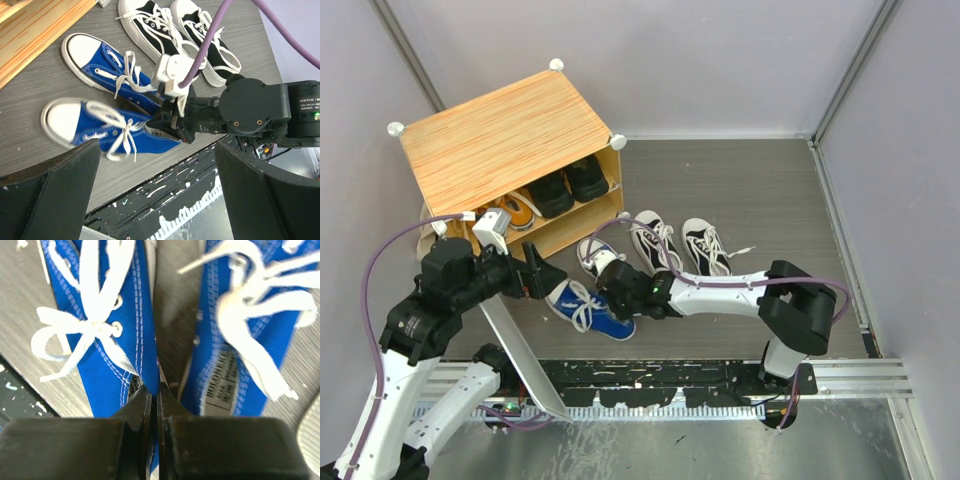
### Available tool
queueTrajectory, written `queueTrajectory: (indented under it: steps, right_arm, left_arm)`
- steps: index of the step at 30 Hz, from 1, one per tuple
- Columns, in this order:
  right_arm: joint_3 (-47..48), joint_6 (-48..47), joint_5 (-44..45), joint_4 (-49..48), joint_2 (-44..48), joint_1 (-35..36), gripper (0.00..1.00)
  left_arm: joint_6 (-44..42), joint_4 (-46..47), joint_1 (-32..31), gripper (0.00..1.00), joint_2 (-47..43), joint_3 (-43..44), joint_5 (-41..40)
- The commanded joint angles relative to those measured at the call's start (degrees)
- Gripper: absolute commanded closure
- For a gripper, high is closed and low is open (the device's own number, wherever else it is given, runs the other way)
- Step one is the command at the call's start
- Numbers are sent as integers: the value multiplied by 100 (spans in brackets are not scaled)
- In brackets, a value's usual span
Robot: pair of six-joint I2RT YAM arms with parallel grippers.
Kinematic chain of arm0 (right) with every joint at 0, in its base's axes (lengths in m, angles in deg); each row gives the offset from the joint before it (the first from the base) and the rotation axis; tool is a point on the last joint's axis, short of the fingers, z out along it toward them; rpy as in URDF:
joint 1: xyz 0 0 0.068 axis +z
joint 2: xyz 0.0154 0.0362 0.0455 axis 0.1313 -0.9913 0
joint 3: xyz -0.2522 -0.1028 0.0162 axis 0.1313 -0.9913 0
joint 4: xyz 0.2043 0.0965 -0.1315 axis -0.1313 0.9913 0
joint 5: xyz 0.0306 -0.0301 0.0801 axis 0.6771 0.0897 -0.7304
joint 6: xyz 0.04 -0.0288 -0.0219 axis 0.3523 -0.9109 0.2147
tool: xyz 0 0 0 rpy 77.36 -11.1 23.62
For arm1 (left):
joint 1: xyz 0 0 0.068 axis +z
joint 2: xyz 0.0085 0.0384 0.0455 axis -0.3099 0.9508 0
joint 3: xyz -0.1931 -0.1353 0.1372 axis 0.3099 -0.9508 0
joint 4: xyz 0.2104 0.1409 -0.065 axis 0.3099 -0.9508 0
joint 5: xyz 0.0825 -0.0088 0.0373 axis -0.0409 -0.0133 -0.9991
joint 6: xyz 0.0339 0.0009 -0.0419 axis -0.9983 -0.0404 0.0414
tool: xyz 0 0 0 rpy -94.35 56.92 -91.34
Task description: Place and organize the shoes in the shoe cabinet
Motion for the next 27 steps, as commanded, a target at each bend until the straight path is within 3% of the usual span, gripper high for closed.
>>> queueTrajectory:
  steps: [1,8,9,13,16,21,27]
  right_arm:
    - [-128,889,1043,-517,559,-30,99]
    - [-435,1522,1446,-588,781,-27,97]
    - [-414,1481,1392,-586,777,-31,92]
    - [-345,1113,944,-557,908,6,52]
    - [-135,728,459,-272,1075,69,42]
    - [220,308,170,461,1301,152,37]
    - [437,-114,473,1164,1230,153,32]
  left_arm:
    - [23,317,-19,2,2,-23,-6]
    - [48,406,-24,2,62,-93,73]
    - [54,477,-20,2,81,-93,83]
    - [58,512,-19,2,120,-76,108]
    - [65,536,-21,2,125,-80,119]
    - [123,649,-20,2,114,-166,189]
    - [129,655,-20,2,45,-248,178]
